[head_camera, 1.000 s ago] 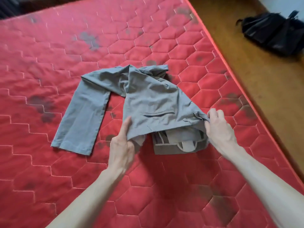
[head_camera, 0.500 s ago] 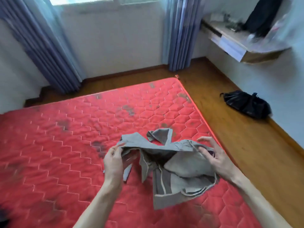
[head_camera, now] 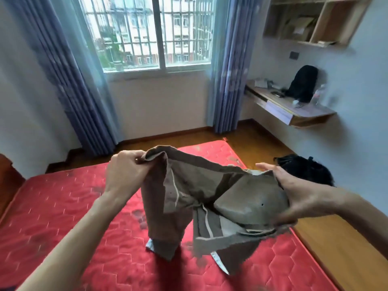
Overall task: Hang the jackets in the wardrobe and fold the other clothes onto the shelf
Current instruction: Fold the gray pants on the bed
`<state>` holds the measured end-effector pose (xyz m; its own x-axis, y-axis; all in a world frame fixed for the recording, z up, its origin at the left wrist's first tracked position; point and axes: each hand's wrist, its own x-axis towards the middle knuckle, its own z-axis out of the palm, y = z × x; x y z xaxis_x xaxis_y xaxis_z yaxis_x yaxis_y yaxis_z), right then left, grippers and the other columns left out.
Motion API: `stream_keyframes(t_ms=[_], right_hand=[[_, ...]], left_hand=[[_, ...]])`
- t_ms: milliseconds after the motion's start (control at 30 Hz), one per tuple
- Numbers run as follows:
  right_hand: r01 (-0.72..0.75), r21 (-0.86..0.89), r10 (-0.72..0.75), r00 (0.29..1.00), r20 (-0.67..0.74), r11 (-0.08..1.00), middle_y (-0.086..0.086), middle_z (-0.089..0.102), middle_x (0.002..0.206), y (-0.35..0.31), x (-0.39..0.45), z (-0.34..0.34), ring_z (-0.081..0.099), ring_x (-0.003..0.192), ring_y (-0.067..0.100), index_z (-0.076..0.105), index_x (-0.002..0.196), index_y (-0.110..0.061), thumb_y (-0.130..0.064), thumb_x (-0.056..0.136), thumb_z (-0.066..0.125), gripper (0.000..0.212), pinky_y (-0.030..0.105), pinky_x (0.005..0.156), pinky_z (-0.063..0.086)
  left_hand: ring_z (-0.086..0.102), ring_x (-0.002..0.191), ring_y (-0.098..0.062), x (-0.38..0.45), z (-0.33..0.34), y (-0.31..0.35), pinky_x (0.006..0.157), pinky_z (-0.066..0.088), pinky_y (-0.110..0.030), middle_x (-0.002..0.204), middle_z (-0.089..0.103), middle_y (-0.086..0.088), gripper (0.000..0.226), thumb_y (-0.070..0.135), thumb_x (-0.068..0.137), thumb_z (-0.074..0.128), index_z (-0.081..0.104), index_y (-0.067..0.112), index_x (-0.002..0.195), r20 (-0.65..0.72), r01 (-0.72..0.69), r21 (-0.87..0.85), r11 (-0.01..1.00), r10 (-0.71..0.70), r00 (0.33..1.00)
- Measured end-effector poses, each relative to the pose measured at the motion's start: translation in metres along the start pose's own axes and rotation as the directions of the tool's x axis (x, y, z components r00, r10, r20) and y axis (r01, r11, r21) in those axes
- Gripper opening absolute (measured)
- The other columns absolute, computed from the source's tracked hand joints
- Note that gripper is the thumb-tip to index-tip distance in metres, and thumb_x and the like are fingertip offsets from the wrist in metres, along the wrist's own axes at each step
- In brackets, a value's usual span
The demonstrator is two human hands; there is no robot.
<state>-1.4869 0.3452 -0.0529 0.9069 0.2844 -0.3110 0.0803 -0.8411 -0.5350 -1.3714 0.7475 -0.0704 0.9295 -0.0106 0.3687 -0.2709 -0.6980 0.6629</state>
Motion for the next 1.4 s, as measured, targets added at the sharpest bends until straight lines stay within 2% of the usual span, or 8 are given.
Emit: stream_keyframes(t_ms=[167, 367, 500, 700, 900, 1033, 1200, 1400], right_hand=[[0.133, -0.078, -0.14, 0.984, -0.107, 0.988, -0.013, 0.063, 0.115, -0.012, 0.017, 0.038, 0.063, 0.102, 0.003, 0.045, 0.134, -0.032, -0.046, 0.081, 0.083, 0.067, 0.031, 0.085, 0.055], [-0.027, -0.382, -0.109, 0.938, -0.33, 0.924, -0.007, 0.066, 0.092, 0.011, 0.07, 0.047, 0.069, 0.089, 0.022, 0.055, 0.096, -0.024, -0.025, 0.099, 0.055, 0.003, 0.036, 0.068, 0.051], [0.085, 0.032, -0.074, 0.962, -0.262, 0.996, 0.002, 0.072, 0.106, 0.005, 0.092, 0.029, 0.073, 0.084, 0.033, 0.056, 0.132, -0.042, -0.011, 0.105, 0.055, 0.042, 0.044, 0.067, 0.063], [0.1, 0.705, -0.092, 0.995, -0.05, 0.703, 0.019, 0.074, 0.119, -0.035, 0.104, 0.0, 0.07, 0.108, 0.035, 0.076, 0.12, -0.019, -0.043, 0.092, 0.075, 0.037, 0.046, 0.092, 0.053], [0.324, -0.137, -0.348, 0.912, -0.218, 0.936, -0.005, 0.061, 0.091, -0.054, 0.114, -0.021, 0.061, 0.081, 0.009, 0.074, 0.099, -0.021, -0.058, 0.095, 0.053, 0.043, 0.035, 0.076, 0.054], [0.277, 0.1, -0.247, 0.939, -0.241, 0.956, -0.001, 0.065, 0.086, -0.046, 0.127, -0.008, 0.067, 0.074, 0.012, 0.068, 0.108, -0.024, -0.029, 0.108, 0.052, 0.017, 0.047, 0.069, 0.062], [0.217, 0.447, -0.196, 0.976, -0.093, 0.868, -0.018, 0.054, 0.148, -0.068, 0.121, 0.006, 0.047, 0.136, 0.0, 0.051, 0.138, -0.043, -0.035, 0.109, 0.052, 0.031, 0.015, 0.11, 0.037], [0.31, -0.357, -0.273, 0.95, 0.153, 0.881, -0.016, 0.044, 0.132, -0.087, 0.101, -0.002, 0.059, 0.114, 0.009, 0.005, 0.152, -0.046, -0.075, 0.056, 0.089, 0.131, 0.033, 0.093, 0.055]], left_hand=[[0.068, 0.081, -0.046, 0.0, -0.023, 0.008, 0.064, 0.042, -0.038, 0.074, 0.071, -0.014, 0.045, 0.063, 0.095, 0.061, 0.08, 0.025, 0.08, -0.141, -0.007, 0.502, 0.865, 0.09, 0.986], [0.061, 0.08, -0.039, 0.006, -0.039, -0.007, 0.07, 0.042, -0.041, 0.079, 0.058, -0.009, 0.039, 0.046, 0.098, 0.067, 0.079, 0.017, 0.075, -0.156, -0.087, 0.534, 0.841, 0.2, 0.967], [0.066, 0.094, -0.02, 0.018, -0.044, -0.029, 0.084, 0.049, -0.035, 0.096, 0.066, 0.006, 0.016, 0.023, 0.1, 0.067, 0.074, 0.033, 0.09, 0.004, -0.069, -0.037, 0.997, 0.069, 0.998], [0.071, 0.096, -0.008, 0.028, -0.059, -0.043, 0.092, 0.056, -0.027, 0.105, 0.078, -0.006, 0.014, 0.008, 0.1, 0.065, 0.072, 0.017, 0.107, 0.001, 0.063, -0.472, 0.879, -0.071, 0.998], [0.071, 0.093, -0.015, 0.042, -0.068, -0.047, 0.089, 0.058, -0.03, 0.107, 0.077, -0.016, 0.021, 0.014, 0.094, 0.076, 0.068, 0.005, 0.112, 0.059, 0.107, -0.55, 0.828, -0.089, 0.994], [0.068, 0.094, -0.018, 0.052, -0.069, -0.049, 0.093, 0.054, -0.038, 0.111, 0.074, -0.022, 0.024, 0.014, 0.091, 0.078, 0.07, 0.005, 0.111, 0.04, 0.12, -0.574, 0.81, -0.118, 0.992], [0.069, 0.09, -0.013, 0.065, -0.071, -0.057, 0.084, 0.055, -0.025, 0.102, 0.076, -0.009, 0.022, 0.01, 0.091, 0.077, 0.07, 0.004, 0.111, -0.033, 0.14, -0.575, 0.806, -0.194, 0.98], [0.064, 0.08, -0.01, 0.07, -0.073, -0.078, 0.074, 0.054, -0.022, 0.092, 0.071, -0.004, 0.026, 0.013, 0.091, 0.079, 0.066, 0.0, 0.108, -0.085, 0.211, -0.556, 0.804, -0.307, 0.948]])
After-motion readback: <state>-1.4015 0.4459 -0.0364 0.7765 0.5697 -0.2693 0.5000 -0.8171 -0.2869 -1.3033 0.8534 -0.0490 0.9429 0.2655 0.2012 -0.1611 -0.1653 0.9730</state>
